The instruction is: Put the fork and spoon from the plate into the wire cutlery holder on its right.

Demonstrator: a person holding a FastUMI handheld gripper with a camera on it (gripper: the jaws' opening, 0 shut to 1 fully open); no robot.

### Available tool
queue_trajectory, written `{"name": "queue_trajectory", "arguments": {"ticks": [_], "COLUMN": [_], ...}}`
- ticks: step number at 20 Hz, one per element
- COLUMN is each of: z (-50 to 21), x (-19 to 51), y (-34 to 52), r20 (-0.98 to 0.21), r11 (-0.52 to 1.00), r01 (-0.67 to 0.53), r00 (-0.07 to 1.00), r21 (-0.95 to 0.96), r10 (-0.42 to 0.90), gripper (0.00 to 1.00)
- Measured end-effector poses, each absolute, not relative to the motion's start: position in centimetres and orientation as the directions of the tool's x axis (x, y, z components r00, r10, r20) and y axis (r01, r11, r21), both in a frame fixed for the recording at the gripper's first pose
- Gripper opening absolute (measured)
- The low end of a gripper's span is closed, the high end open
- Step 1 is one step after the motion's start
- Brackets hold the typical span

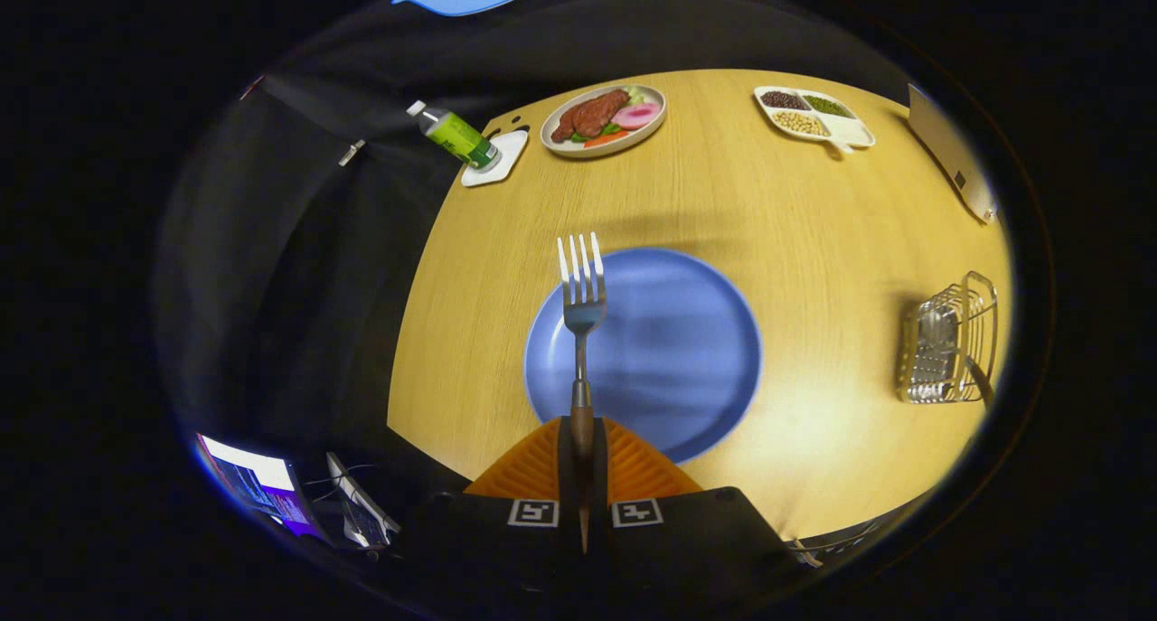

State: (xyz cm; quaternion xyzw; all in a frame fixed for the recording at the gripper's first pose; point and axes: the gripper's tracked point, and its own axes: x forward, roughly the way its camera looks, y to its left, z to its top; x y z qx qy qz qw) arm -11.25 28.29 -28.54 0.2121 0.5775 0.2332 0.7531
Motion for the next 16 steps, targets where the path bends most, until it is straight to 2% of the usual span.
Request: {"name": "queue_trajectory", "arguments": {"ticks": [5, 9, 16], "z": [-25.7, -25.4, -28.7], "x": [-10.8, -11.1, -13.3], "y": [19.4, 12.7, 2.3], "r20": [-0.797, -0.834, -0.924], "r11": [0.833, 0.86, 0.918], "r01": [-0.103, -0.084, -0.102], "r00": [0.247, 0.215, -0.032], "r21": [0.543, 0.503, 0.382], "r10": [0.551, 0.508, 0.381], "gripper": [0.07, 0.07, 0.06]}}
